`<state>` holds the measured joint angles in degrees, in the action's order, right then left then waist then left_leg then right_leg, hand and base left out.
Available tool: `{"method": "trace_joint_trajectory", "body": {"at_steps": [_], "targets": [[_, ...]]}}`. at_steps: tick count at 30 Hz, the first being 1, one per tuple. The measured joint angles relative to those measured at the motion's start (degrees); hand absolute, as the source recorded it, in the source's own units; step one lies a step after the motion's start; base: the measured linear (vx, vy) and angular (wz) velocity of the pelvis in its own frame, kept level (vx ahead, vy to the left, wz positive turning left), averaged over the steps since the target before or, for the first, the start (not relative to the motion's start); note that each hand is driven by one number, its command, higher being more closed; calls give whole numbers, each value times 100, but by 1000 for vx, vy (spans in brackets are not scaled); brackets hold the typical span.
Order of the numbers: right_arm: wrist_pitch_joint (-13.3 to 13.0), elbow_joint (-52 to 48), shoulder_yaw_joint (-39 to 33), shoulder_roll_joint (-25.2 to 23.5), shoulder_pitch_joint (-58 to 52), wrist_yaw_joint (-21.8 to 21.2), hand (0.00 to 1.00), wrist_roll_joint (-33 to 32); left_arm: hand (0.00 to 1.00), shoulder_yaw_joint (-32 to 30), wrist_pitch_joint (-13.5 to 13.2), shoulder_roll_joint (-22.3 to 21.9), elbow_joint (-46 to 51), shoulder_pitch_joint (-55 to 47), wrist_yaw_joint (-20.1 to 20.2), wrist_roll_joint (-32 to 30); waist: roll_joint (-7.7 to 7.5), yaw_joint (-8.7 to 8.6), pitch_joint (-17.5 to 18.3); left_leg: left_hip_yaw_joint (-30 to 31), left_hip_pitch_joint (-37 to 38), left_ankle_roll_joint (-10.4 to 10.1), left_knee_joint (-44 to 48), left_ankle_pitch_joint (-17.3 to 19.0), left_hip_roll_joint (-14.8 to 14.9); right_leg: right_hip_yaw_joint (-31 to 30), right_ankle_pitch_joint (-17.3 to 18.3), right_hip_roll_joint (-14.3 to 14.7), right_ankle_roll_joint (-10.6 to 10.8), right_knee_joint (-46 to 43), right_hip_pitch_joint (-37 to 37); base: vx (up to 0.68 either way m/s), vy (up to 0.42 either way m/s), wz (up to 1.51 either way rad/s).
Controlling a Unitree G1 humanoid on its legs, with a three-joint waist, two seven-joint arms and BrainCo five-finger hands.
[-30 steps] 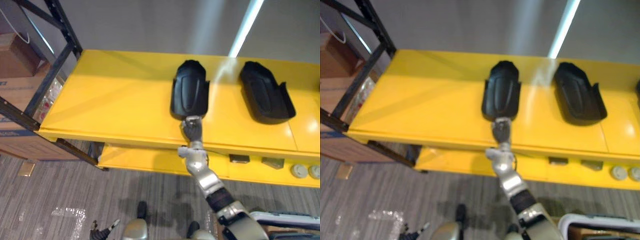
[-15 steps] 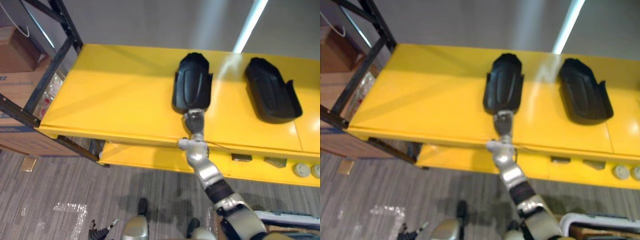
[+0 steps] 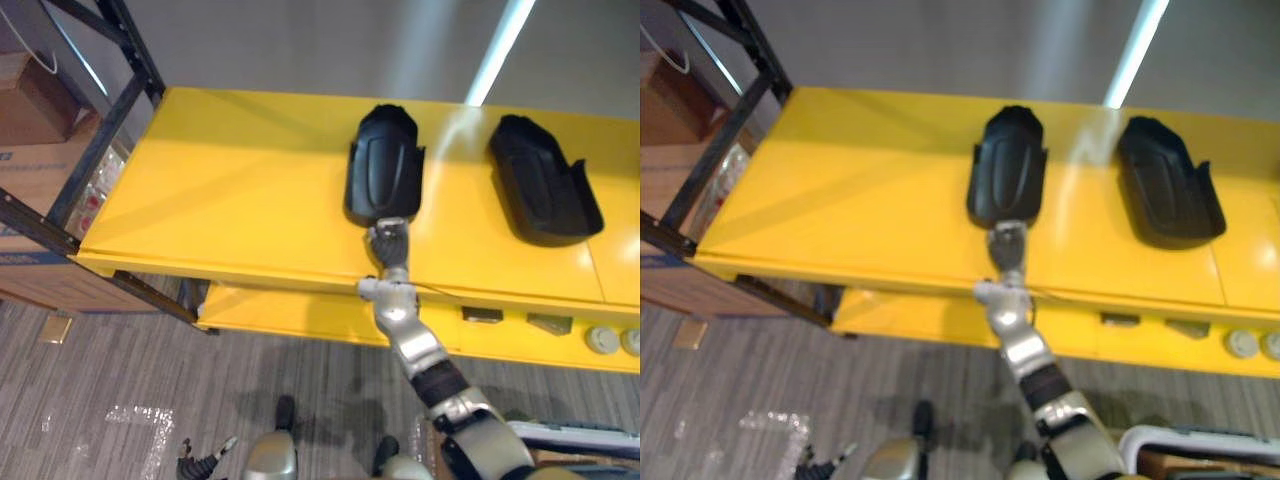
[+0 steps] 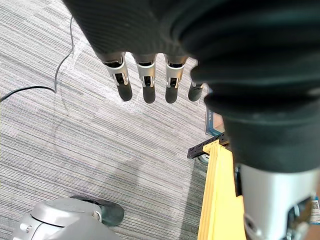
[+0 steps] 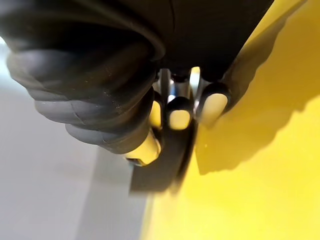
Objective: Walk over and take plastic housings, then place them on the shelf
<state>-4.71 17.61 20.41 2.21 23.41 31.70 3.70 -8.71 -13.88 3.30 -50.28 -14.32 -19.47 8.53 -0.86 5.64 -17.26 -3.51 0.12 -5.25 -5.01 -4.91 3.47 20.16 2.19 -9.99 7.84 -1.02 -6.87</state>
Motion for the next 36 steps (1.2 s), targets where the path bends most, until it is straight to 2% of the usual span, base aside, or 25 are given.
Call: {"method": "trace_joint_trajectory", "body": {"at_steps": [2, 4, 9, 10, 12, 13, 16, 18, 20, 21, 23, 26, 28, 31, 36], "targets": [[-133, -731, 487, 168, -635, -304, 100, 68, 0, -5, -11, -4, -15, -10, -4, 10, -53, -4, -2, -40, -21, -8, 5, 13, 35, -46, -1, 14, -3, -3, 62, 3, -1, -13], [-384, -1579, 1163, 449, -1472, -756, 100, 243, 0, -21, -58, -2, -29, -35, -11, 14, -93, -24, -1, -178, -2, -12, 1, 50, 55, -169, -3, 22, -6, -9, 115, 16, -6, -25], [-1088, -2267, 1220, 682, -2557, -1388, 100, 340, 0, -24, -191, 62, -246, -54, -12, 8, -181, -255, 52, -312, 113, -14, -2, 86, 73, -319, -2, 23, -5, -30, 96, -8, -6, -15], [-1174, -2371, 1177, 729, -2629, -1431, 0, 289, 0, -23, -214, 82, -283, -58, -12, 10, -207, -297, 70, -318, 121, -14, -2, 87, 75, -326, -2, 24, -5, -32, 96, -32, -6, -15], [-1482, -2810, 765, 790, -2923, -1455, 0, -100, 0, -23, -227, 140, -299, -103, -9, 24, -316, -345, 140, -367, 164, -21, -3, 97, 93, -395, 0, 43, -6, -35, 96, -33, -9, -13], [-1524, -2894, 606, 808, -2983, -1412, 0, -104, 0, -23, -227, 152, -304, -110, -1, 41, -334, -350, 168, -388, 172, -22, -4, 101, 97, -425, 1, 51, -8, -34, 99, -33, -6, -18], [-1526, -3086, -600, 748, -3234, -994, 0, -116, 0, -20, -229, 206, -477, -135, 50, 42, -391, -373, 448, -541, 178, -26, -4, 137, 98, -592, -2, 69, -14, -31, 187, -14, 6, -22], [-1521, -3063, -1313, 671, -3397, -715, 0, -179, 0, -18, -228, 195, -491, -142, 59, 43, -381, -474, 574, -563, 182, -26, -4, 149, 94, -606, -2, 66, -15, -26, 189, 8, 2, -5], [-1518, -2924, -1860, 624, -3570, -426, 0, -297, 0, -10, -226, 188, -490, -144, 91, 29, -308, -535, 677, -603, 187, -37, -5, 168, 104, -635, -3, 75, -16, -16, 203, 24, -4, -9], [-1526, -2669, -2157, 582, -3616, -312, 0, -399, 0, -6, -225, 186, -490, -142, 112, -5, -277, -635, 763, -638, 186, -44, -5, 178, 117, -667, -6, 86, -20, -14, 230, 28, -9, -17], [-1517, -2113, -2512, 494, -3700, -167, 0, -530, 0, 8, -190, 188, -483, -111, 190, -136, -212, -685, 859, -734, 200, -68, -4, 198, 146, -759, -15, 113, -33, -16, 275, 35, -10, -25], [-1499, -1231, -2775, 323, -3796, -74, 0, -772, 0, 104, -54, 195, -485, -29, 257, -520, -139, -701, 900, -949, 351, -106, -4, 237, 191, -958, -31, 151, -56, -16, 266, 25, -9, -39], [-1499, -812, -2765, 149, -3914, -42, 0, -794, 0, 134, 41, 192, -486, 17, 319, -757, -99, -799, 929, -1112, 444, -131, -4, 258, 235, -1102, -51, 193, -85, -17, 268, 4, -6, -33], [-1466, -488, -2735, -66, -4106, -54, 0, -787, 0, 322, 182, 229, -487, 89, 486, -893, -102, -804, 938, -1373, 608, -166, -4, 306, 328, -1343, -79, 285, -122, -26, 273, -23, -11, -45], [-1455, 196, -2724, -92, -4269, -78, 0, -725, 0, 650, 212, 356, -484, 268, 634, -893, -111, -834, 968, -1635, 688, -189, -6, 330, 383, -1572, -101, 323, -141, -16, 377, -54, 0, -31]]}}
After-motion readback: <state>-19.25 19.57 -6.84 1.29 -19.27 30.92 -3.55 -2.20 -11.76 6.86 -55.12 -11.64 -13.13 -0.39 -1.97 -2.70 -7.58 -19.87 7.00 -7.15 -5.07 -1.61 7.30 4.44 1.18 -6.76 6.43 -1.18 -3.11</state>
